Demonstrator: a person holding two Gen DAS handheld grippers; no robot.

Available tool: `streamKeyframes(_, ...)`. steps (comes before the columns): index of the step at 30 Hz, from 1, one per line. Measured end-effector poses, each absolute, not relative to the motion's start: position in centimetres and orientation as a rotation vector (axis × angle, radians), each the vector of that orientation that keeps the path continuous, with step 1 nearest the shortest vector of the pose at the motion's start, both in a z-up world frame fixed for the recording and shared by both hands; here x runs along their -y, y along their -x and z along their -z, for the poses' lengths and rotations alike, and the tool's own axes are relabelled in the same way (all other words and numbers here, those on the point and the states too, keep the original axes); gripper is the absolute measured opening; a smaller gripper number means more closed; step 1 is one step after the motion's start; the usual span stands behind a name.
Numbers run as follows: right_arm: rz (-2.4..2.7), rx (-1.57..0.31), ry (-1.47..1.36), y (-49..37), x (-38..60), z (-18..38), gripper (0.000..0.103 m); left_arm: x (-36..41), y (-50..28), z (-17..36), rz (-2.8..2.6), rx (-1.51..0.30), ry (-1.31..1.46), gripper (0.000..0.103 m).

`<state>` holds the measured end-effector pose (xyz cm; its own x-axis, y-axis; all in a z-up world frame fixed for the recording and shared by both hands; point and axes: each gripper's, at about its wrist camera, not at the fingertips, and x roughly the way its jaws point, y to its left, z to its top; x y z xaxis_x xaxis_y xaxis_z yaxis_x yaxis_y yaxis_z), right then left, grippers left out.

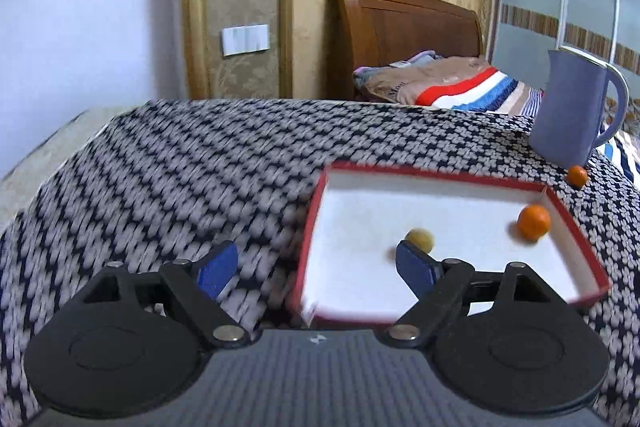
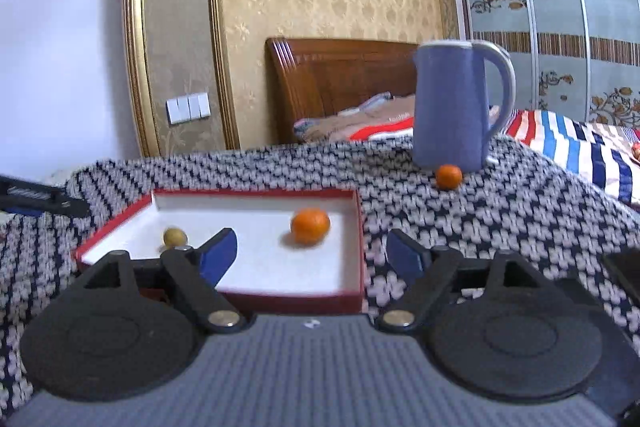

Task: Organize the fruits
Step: 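Move both tools back to the fruits beside the tray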

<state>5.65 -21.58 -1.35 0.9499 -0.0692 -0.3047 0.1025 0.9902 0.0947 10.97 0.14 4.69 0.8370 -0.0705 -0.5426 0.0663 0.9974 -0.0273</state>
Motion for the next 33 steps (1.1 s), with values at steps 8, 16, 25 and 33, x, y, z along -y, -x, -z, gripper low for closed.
streamKeyframes(8,0.131,-0.406,0.034,-5.7,20.3,4.3,0.092,-0.8,-8.3,-1.1,-0.01,-0.611,-0.018,0.087)
streamKeyframes(16,0.068,-0.465,0.003,-6.4,20.8,4.6,0.096,1.1,-9.1,-1.0,-0.042,-0.609,-0.092,0.087)
streamKeyframes(25,0.052,-0.479,0.036,-8.1,19.9,4.5,0.098,1.8,-10.4,-0.2,-0.097,-0.623,-0.166,0.087)
streamKeyframes(33,0.149,-0.502,0.143,-8.5,20.6,5.2,0.103,-1.8,-9.9,0.9,-0.176,-0.696,-0.143,0.087)
